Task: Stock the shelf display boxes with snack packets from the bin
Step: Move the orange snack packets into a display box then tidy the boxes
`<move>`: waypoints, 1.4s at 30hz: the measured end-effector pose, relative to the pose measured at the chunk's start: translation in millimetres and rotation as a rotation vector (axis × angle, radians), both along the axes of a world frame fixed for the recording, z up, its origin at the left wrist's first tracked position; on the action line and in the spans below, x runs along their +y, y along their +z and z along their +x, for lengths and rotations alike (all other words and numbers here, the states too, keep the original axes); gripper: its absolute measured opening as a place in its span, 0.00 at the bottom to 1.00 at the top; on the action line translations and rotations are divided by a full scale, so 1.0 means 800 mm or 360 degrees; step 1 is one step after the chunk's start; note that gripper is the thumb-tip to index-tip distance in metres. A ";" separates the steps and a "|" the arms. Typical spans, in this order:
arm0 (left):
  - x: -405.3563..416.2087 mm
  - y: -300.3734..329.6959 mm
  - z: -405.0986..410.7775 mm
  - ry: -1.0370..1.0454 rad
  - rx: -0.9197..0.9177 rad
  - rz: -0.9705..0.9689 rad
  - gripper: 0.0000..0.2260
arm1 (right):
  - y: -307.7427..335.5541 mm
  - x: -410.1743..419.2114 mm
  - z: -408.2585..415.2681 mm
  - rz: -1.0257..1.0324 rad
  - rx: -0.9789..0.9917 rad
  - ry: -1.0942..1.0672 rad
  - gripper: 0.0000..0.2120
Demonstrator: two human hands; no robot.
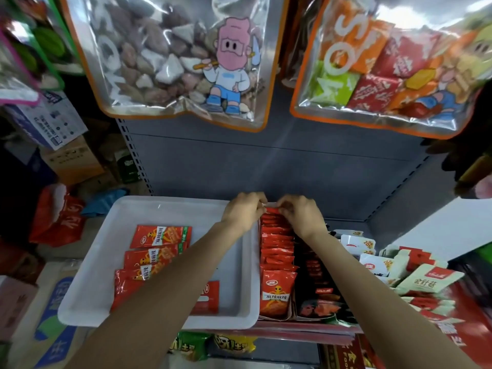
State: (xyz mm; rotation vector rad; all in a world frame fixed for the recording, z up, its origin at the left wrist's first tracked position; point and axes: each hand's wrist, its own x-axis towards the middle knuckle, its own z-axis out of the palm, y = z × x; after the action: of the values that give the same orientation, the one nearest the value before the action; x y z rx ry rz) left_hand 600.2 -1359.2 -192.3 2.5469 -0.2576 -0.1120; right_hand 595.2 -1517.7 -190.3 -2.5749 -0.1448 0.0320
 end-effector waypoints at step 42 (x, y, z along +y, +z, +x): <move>0.248 -0.099 -0.081 0.1101 0.0160 -0.0931 0.32 | -0.093 0.217 -0.039 0.1190 0.0519 -0.0206 0.07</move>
State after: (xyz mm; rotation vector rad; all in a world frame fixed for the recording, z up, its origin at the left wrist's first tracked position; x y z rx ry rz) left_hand 535.5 -1160.9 -271.3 1.9098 0.5544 0.0916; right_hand 564.0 -1344.1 -264.5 -1.7976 0.1166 0.2907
